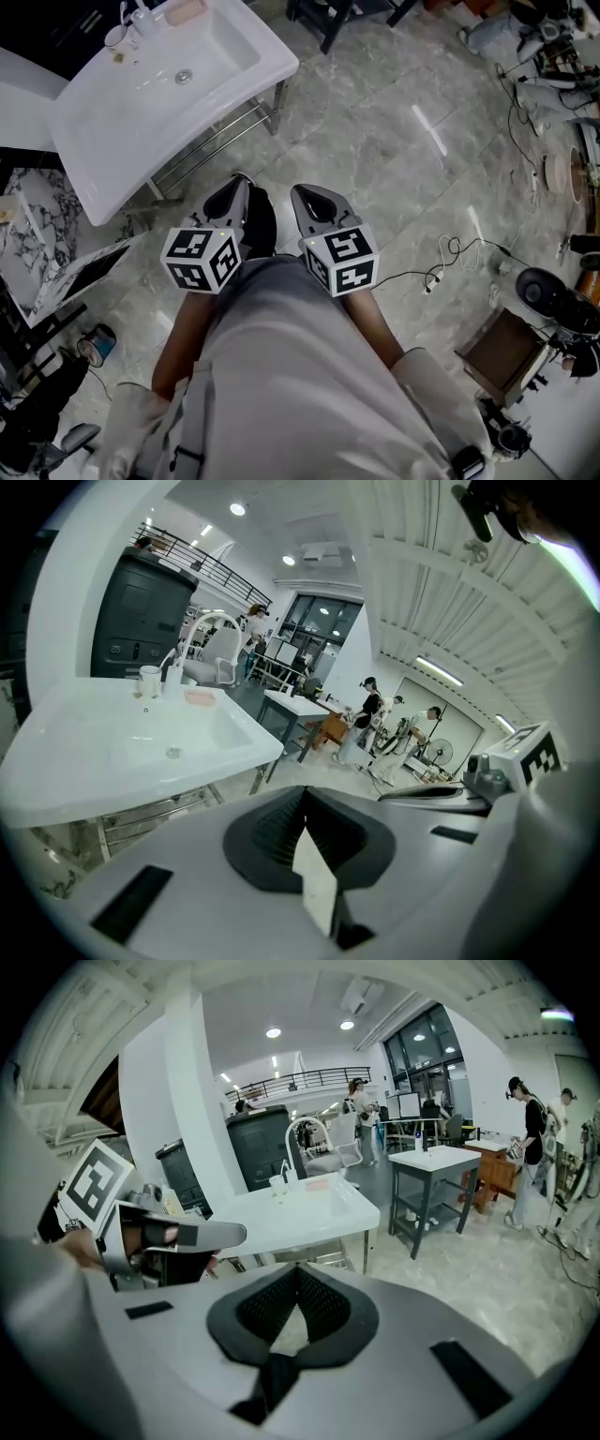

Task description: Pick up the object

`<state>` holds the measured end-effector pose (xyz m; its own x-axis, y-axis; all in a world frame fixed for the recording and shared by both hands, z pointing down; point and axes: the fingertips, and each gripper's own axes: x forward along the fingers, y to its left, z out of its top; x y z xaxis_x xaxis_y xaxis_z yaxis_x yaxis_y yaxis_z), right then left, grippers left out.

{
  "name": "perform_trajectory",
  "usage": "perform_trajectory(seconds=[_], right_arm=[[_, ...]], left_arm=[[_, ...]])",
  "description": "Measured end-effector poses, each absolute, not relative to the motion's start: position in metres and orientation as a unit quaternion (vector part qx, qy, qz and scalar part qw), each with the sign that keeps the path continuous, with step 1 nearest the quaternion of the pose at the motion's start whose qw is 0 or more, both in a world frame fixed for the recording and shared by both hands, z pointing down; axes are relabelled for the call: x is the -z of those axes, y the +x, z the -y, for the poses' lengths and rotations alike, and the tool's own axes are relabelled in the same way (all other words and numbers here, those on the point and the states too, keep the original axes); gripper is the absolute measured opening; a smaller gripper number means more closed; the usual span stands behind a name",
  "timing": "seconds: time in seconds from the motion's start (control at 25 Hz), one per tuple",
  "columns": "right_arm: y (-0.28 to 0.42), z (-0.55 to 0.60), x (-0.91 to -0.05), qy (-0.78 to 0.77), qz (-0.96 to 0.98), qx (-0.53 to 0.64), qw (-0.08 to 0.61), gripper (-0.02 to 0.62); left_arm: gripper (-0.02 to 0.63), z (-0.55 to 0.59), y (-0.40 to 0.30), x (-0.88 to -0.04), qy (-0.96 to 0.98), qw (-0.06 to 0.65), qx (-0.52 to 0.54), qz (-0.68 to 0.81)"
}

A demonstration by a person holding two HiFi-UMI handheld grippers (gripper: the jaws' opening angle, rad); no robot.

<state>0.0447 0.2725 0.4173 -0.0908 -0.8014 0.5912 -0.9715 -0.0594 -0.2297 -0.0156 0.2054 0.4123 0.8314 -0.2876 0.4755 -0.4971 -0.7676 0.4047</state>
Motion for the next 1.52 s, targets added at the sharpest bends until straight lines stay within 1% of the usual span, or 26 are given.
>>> perform_trajectory(seconds=[0.24,0.68,0.92,1.52], right_arm=[[0.061,-0.224,-0.408,0.652,0.681,-0.301,0.141,0.008],[0.09,-0.15,-0.404,0.644,0.686,-0.301,0.154,0.009],[0.093,-0.111,-0.405,0.635,0.696,-0.293,0.162,0.009],[0.104,-0.047,-0.407,0.612,0.714,-0.283,0.187,0.009]], left_arm=[[0.0,-0.156,-0.004,-0.406,0.916,0.267,-0.193,0.229],[0.0,-0.079,0.018,-0.39,0.925,0.243,-0.174,0.234],[0.0,-0.05,0.027,-0.394,0.927,0.252,-0.172,0.218],[0.002,0.004,0.041,-0.395,0.932,0.248,-0.156,0.212]])
